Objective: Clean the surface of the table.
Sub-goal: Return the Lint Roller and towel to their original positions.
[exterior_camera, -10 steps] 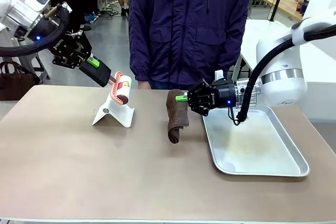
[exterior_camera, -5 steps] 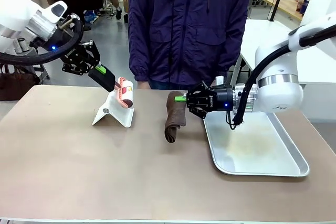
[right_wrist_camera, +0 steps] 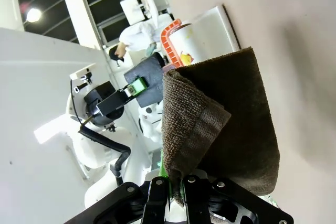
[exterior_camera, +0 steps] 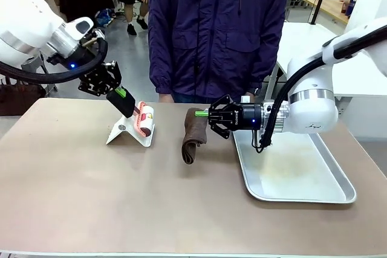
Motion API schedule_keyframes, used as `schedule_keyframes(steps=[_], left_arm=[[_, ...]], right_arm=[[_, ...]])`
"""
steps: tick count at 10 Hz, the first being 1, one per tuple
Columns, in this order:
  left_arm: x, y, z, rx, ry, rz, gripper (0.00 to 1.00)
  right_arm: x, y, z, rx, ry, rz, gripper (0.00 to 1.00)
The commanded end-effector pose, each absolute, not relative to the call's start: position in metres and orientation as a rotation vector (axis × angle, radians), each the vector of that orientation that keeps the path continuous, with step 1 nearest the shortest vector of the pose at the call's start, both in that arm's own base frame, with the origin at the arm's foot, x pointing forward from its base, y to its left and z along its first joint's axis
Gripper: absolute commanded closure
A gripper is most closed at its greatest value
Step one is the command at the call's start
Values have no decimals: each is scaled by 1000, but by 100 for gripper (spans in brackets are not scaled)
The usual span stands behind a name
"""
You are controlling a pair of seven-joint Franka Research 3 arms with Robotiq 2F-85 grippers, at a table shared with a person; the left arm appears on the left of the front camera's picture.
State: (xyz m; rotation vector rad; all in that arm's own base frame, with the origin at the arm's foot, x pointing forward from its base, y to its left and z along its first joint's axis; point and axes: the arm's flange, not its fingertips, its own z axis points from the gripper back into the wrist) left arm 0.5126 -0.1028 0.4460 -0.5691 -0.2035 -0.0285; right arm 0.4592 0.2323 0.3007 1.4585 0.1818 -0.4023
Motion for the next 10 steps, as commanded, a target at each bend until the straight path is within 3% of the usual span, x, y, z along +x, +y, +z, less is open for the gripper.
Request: schedule_keyframes(steps=[1,10], left_arm=[[520,-109,447,-543,-186,-48,78],[524,-120,433,-558,-174,-56,78]], right_arm=[[465,237,299,1392,190,-425,93],[466,240,290,1325,243,-429,93]])
